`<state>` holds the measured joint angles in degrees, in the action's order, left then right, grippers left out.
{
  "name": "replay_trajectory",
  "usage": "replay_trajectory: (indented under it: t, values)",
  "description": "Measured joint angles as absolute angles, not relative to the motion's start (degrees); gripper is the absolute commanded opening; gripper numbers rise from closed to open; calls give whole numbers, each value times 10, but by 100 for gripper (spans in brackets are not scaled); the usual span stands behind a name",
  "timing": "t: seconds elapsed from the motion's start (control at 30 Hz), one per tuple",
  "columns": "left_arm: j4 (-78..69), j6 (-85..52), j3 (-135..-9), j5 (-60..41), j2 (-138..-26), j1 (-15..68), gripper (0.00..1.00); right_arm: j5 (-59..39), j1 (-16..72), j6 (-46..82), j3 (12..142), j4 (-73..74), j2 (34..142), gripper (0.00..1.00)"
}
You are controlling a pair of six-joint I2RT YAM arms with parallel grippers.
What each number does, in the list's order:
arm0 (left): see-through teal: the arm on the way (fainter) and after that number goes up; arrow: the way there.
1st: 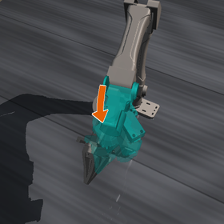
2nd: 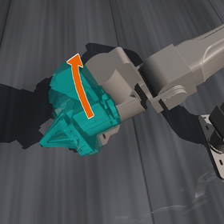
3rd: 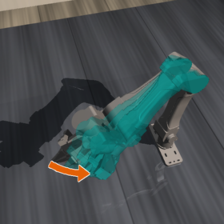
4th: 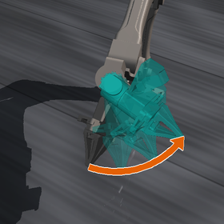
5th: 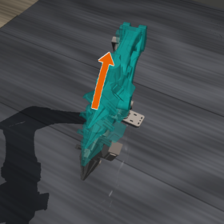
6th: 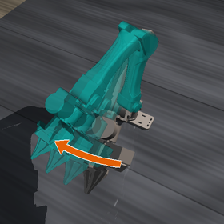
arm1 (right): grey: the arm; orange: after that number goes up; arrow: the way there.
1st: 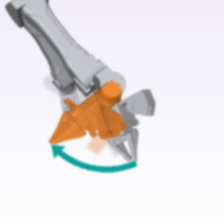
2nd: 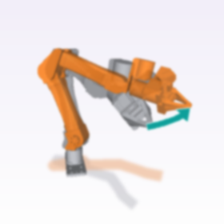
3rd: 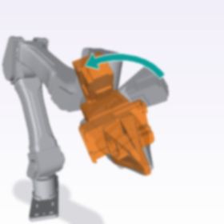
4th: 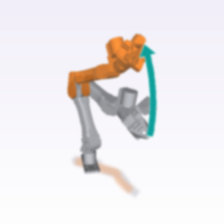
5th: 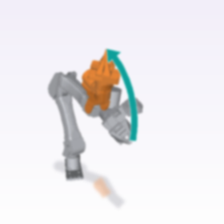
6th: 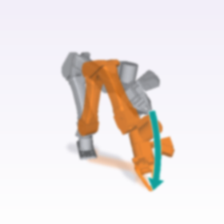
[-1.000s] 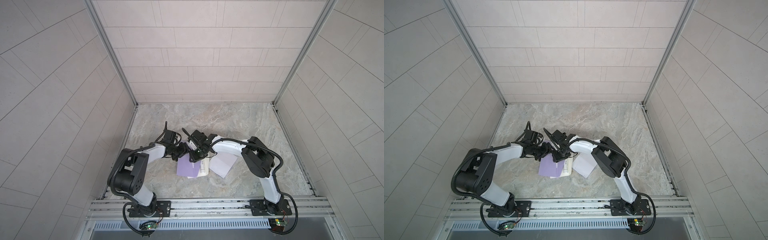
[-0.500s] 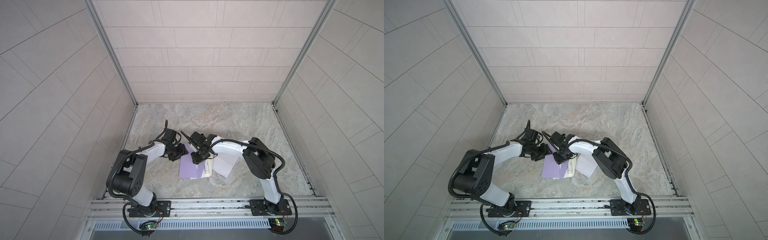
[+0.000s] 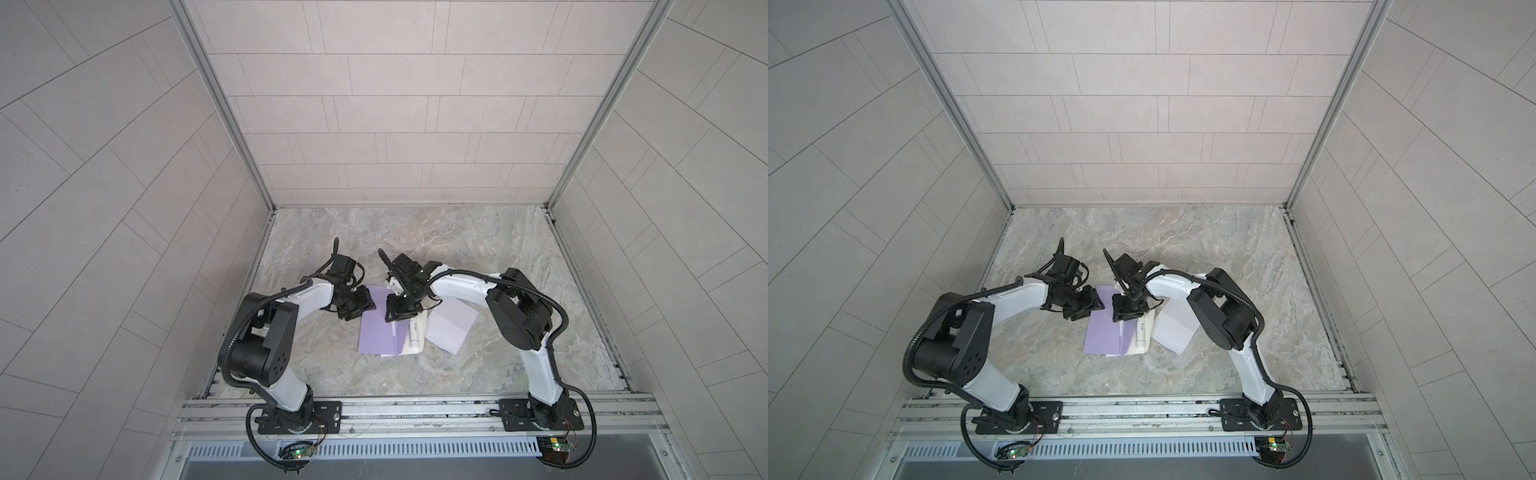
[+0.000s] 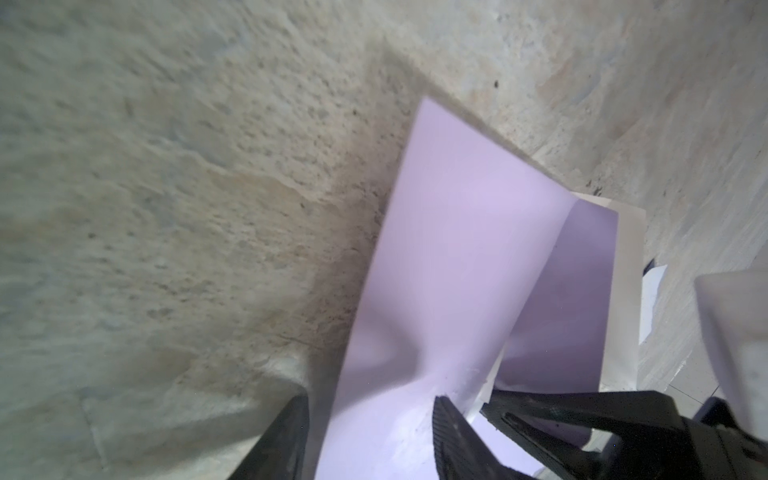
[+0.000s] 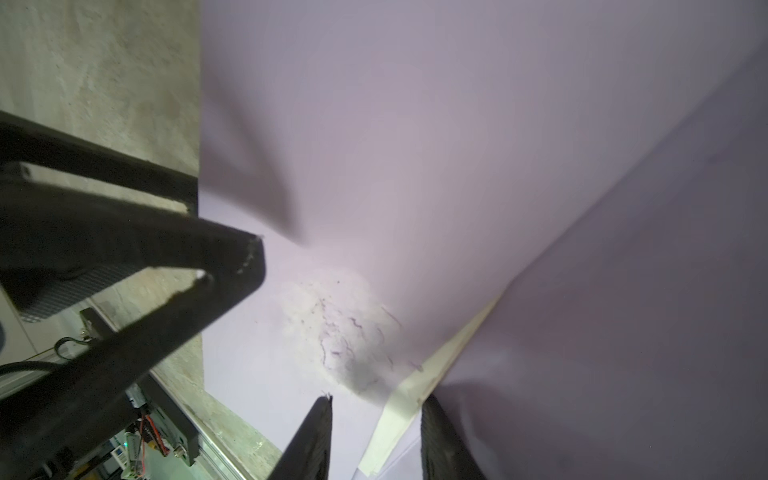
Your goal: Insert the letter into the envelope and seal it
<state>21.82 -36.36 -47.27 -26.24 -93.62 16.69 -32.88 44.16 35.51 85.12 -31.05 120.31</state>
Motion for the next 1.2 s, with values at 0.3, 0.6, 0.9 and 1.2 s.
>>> replay_trajectory:
  t: [0.3,0.6,0.9,1.2]
  values:
    - [232,-361,-479,-261,-945,169,57,-360,442,382,876,-303,1224,37]
    - [229,-362,-480,-252,-934,172,59,-249,469,333,935,-384,1216,37]
    - [236,-392,-478,-209,-915,182,66,-138,481,310,888,-415,1096,38]
    - [321,-408,-479,-112,-861,179,67,-98,479,316,781,-416,1054,37]
